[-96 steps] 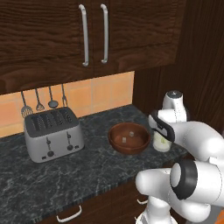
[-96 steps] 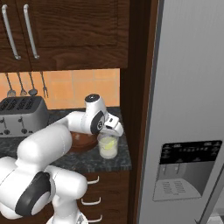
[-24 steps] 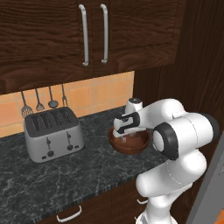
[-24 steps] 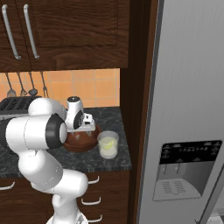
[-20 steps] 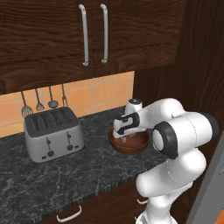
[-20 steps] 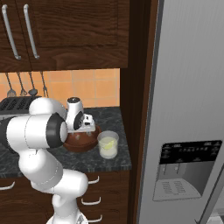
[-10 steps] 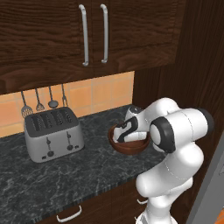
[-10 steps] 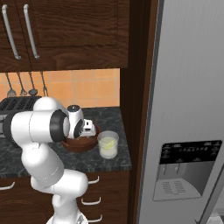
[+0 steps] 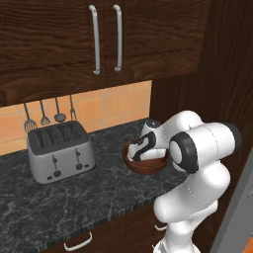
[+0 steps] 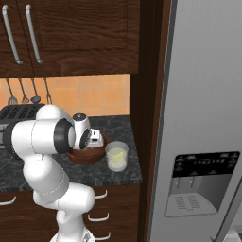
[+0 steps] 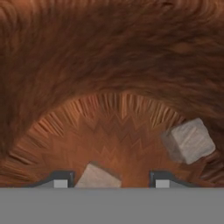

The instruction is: Grab a lemon wedge from the fridge and one ice cube from the ice bowl, and put them in the glass of lemonade.

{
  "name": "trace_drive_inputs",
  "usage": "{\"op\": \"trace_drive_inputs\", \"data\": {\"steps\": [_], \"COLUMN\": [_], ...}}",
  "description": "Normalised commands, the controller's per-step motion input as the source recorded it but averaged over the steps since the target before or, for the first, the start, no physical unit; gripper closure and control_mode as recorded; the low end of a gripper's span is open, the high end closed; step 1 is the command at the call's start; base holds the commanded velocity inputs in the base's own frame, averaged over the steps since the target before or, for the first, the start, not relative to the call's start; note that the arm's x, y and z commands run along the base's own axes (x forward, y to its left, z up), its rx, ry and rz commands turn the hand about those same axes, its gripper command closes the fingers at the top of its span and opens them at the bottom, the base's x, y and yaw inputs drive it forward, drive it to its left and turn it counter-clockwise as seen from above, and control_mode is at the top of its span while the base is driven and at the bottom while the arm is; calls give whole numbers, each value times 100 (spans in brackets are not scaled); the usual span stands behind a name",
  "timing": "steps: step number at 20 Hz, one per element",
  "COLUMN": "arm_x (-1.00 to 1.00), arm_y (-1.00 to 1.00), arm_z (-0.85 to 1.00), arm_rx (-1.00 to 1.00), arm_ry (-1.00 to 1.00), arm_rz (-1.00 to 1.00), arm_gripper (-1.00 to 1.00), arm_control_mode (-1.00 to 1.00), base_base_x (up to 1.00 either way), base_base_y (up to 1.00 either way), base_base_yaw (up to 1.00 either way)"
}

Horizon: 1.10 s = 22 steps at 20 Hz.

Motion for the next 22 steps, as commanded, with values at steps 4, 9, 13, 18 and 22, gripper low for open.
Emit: {"op": "trace_drive_inputs", "data": {"steps": [4,9,13,18,22], "arm_x": [0,0,0,-7,-41], "arm_y": [0,0,0,0,0], "arm_z": [0,0,23,51,44], "arm_rx": [0,0,1,5,9], "arm_ry": [0,0,0,0,-5], "arm_rz": [0,0,0,0,0], "arm_gripper": [100,100,100,100,100], "arm_control_mode": [-100,-100,-100,-100,-100], "base_base_x": [0,0,0,0,0], "base_base_y": [0,0,0,0,0], "base_base_yaw": [0,0,0,0,0]}}
